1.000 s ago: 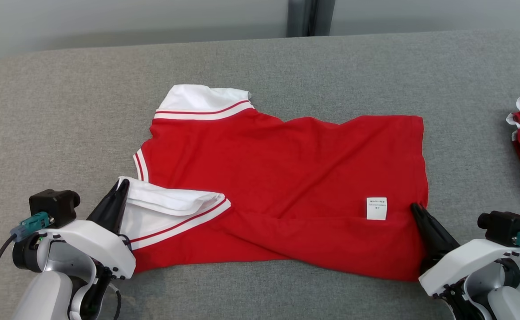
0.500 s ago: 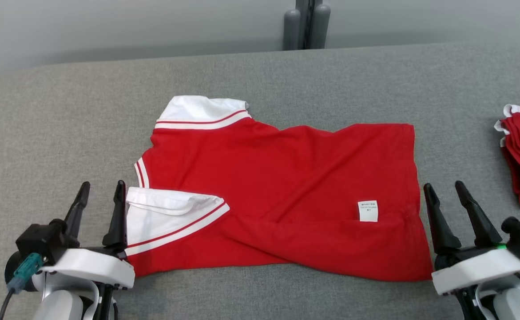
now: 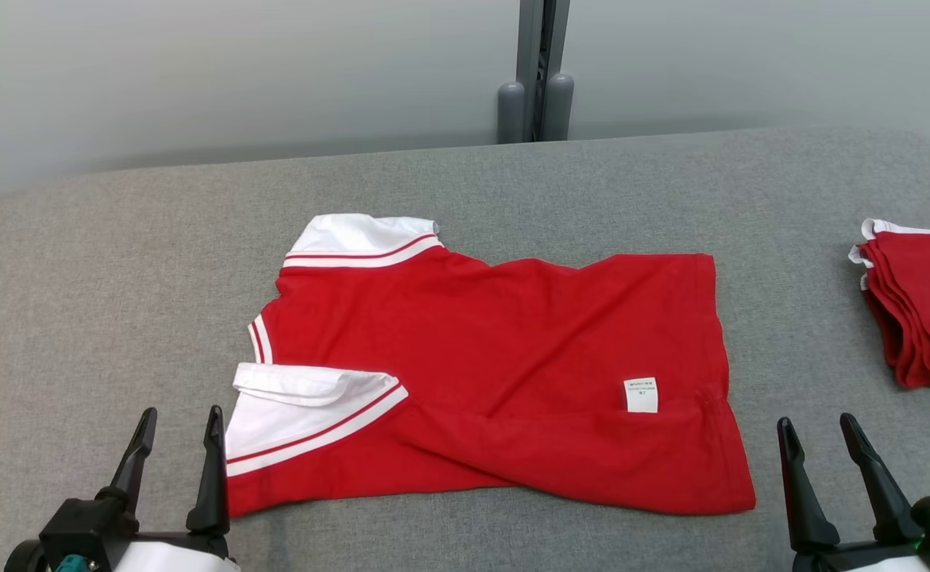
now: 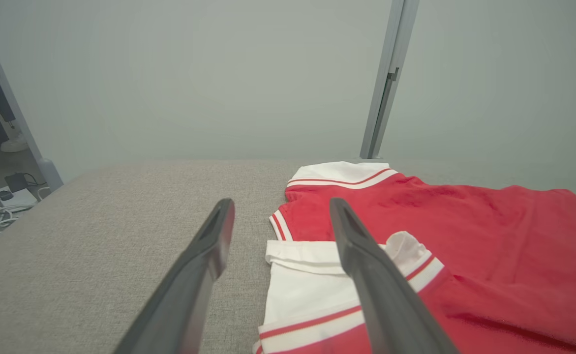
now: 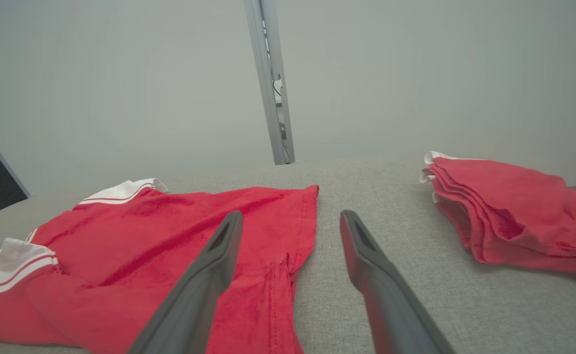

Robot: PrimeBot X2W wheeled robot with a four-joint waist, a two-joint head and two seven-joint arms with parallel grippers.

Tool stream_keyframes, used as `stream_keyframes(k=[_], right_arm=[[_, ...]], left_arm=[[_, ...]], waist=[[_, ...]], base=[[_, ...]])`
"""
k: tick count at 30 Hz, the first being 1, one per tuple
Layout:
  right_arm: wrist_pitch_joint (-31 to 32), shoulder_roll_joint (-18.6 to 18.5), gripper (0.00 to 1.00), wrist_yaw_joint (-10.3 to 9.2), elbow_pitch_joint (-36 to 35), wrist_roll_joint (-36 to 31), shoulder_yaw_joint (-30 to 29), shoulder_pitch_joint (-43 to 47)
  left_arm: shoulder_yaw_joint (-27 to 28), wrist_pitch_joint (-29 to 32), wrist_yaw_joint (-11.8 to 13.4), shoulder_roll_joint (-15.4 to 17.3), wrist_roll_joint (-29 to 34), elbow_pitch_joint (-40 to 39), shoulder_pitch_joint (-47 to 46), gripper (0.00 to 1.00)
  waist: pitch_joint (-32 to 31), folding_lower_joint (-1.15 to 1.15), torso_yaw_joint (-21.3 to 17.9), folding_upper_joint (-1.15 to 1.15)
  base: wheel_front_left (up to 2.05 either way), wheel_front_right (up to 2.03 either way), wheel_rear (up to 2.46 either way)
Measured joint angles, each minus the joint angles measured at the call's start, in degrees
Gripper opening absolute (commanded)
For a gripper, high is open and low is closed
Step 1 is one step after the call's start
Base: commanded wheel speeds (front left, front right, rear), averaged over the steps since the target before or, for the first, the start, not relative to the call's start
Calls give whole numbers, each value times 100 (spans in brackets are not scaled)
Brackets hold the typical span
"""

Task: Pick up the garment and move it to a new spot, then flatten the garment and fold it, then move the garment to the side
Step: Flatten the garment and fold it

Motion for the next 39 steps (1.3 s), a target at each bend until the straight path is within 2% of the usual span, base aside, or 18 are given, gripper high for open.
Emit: stream_keyframes(k=[9, 17, 23, 26, 36, 37, 38, 39], right_arm=[[0, 163, 100, 0, -109, -66, -69, 224], [14, 181, 100, 0, -3, -138, -74, 131], [94, 181, 100, 0, 712, -132, 120, 7], [89, 185, 100, 0, 1149, -92, 174, -30], [19, 225, 100, 0, 2080, 236, 402, -589], [-3, 224, 100, 0, 2161, 282, 445, -647], [-20, 222, 84, 0, 2239, 363, 483, -704], [-21, 222, 44, -1, 2339, 436, 503, -755]], left_arm=[[25, 0, -16, -22, 100, 37, 161, 100], [-88, 169, -141, 8, 118, 316, -73, 100], [-267, 498, -338, -93, -77, 1061, -221, 100], [-285, 541, -394, -203, -202, 1444, -238, 100], [-192, 571, -677, -258, -606, 2373, -825, 100], [-199, 572, -720, -258, -627, 2431, -866, 49], [-202, 568, -750, -253, -644, 2476, -914, 0], [-205, 554, -767, -246, -654, 2513, -937, 0]], waist=[[-66, 0, -37, 0], [28, 0, 6, 0], [201, 0, 17, 0], [310, 0, 19, 0], [677, 0, 46, 0], [692, 0, 48, 0], [702, 0, 51, 0], [708, 0, 52, 0]], base=[[0, 0, 0], [0, 0, 0], [0, 0, 0], [0, 0, 0], [0, 0, 0], [0, 0, 0], [0, 0, 0], [0, 0, 0]])
